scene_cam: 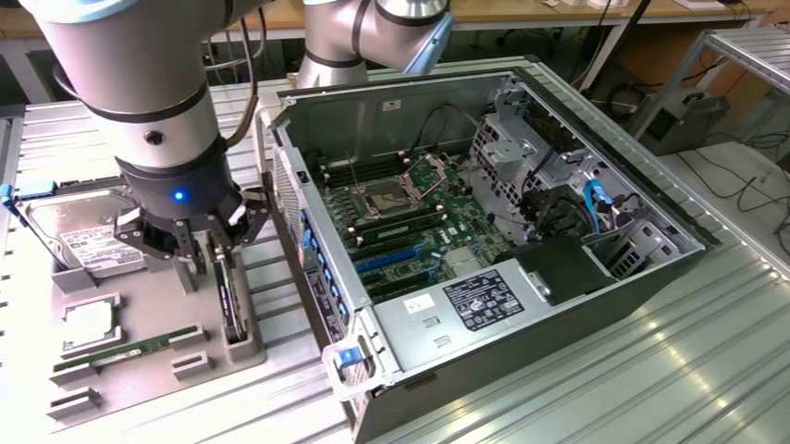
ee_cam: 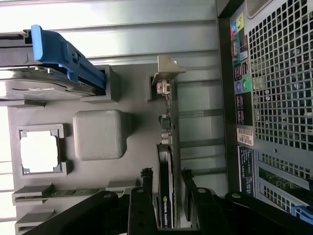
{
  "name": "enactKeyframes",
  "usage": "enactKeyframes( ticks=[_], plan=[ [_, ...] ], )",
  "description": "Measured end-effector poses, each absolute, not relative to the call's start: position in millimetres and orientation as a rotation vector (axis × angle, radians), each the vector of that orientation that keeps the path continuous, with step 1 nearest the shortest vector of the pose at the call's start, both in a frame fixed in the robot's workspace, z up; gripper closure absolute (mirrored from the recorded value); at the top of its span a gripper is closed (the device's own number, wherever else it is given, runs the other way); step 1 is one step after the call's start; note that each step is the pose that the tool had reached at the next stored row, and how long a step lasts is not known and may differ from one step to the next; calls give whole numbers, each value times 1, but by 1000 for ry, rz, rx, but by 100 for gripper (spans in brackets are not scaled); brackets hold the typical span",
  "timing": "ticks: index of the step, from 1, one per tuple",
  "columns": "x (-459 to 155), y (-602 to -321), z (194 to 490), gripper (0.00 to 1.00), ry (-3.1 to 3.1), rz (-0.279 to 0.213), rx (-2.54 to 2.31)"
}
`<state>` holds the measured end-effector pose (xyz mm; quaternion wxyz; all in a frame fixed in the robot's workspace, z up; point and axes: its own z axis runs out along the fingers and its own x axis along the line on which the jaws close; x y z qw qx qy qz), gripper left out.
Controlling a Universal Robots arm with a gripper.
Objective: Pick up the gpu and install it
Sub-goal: 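Pick up the gpu and move the gpu toward the slot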
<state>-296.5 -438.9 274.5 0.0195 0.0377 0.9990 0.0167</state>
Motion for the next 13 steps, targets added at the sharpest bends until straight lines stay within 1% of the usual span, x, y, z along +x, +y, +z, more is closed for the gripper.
enactKeyframes(
  ticks=[13],
  plan=[
    [-296, -439, 251, 64, 3100, 58, 117]
  ],
)
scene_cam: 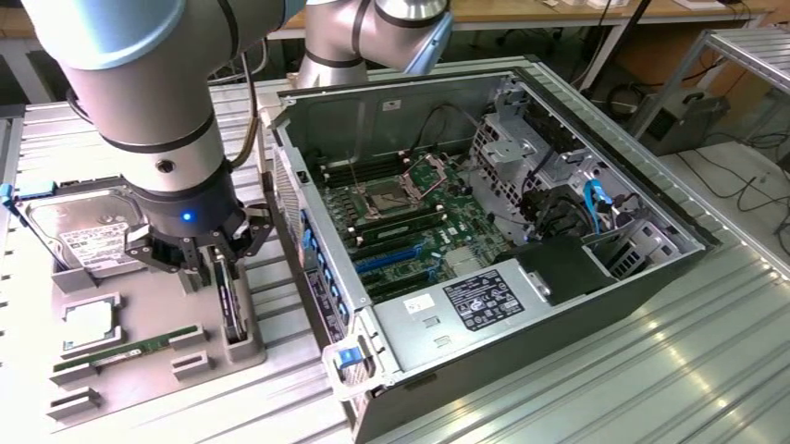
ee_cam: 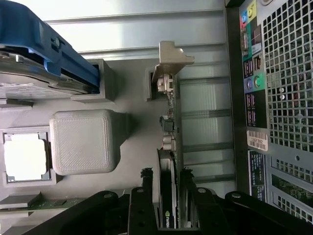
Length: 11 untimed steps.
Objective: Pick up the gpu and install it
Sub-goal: 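Pick up the gpu and move the gpu toward the slot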
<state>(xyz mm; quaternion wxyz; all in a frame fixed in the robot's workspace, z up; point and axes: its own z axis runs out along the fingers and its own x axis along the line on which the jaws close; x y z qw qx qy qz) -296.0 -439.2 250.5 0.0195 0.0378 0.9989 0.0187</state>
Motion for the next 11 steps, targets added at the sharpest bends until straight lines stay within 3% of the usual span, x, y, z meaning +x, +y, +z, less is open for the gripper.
enactKeyframes(
  ticks=[11],
  plan=[
    [-296, -439, 245, 64, 3100, 58, 117]
  ],
)
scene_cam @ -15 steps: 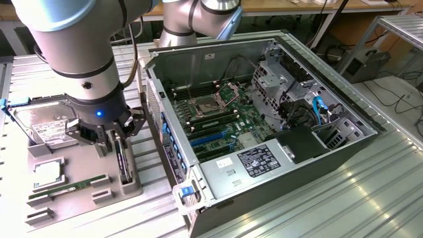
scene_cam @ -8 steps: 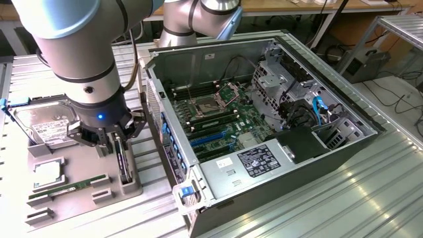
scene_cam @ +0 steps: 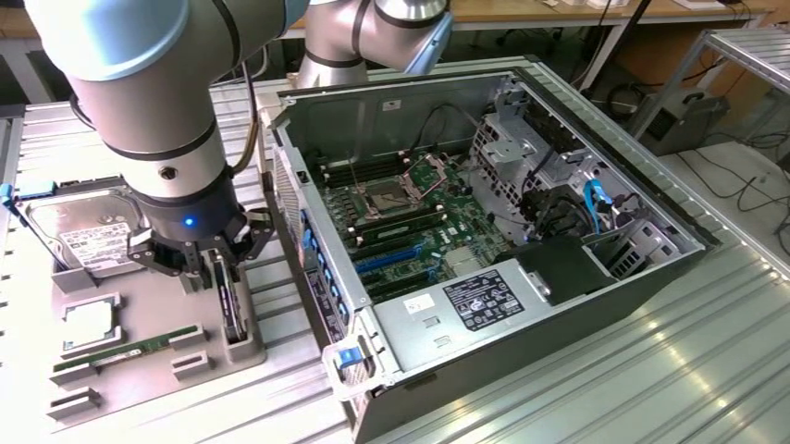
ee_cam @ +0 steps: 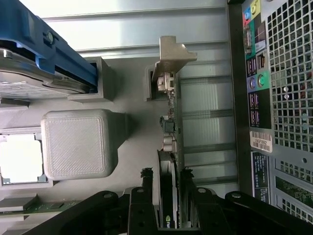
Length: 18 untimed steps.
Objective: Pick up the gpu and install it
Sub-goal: 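Pick up the gpu and move the gpu toward the slot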
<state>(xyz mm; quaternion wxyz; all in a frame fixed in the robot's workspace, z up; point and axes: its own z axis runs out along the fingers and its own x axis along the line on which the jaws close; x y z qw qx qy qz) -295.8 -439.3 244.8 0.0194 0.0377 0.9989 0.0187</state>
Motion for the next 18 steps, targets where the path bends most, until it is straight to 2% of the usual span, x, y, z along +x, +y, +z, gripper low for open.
enactKeyframes(
  ticks=[9, 11, 12, 13, 18],
  plan=[
    [-296, -440, 245, 64, 3100, 58, 117],
    [-296, -440, 245, 65, 3100, 58, 117],
    [-296, -440, 244, 72, 3100, 58, 117],
    [-296, -440, 244, 74, 3100, 58, 117],
    [-296, -440, 244, 74, 3102, 59, 66]
  ],
)
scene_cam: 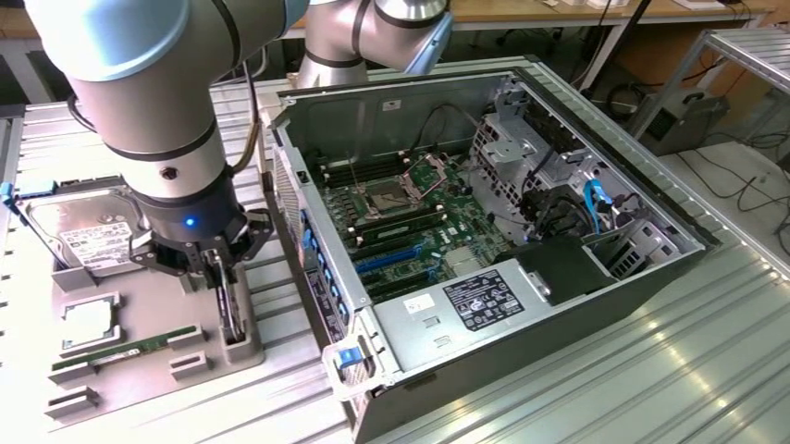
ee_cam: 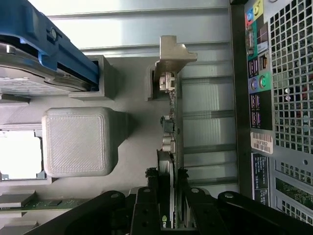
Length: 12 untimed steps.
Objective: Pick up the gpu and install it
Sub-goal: 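Pick up the gpu and move the gpu toward the slot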
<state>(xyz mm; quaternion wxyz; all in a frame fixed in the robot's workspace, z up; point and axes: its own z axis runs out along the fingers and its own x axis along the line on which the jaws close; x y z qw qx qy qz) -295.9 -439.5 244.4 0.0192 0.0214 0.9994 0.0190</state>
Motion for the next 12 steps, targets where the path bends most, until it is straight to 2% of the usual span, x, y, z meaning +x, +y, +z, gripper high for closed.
enactKeyframes(
  ticks=[12],
  plan=[
    [-296, -440, 245, 74, 3104, 62, -65]
  ],
)
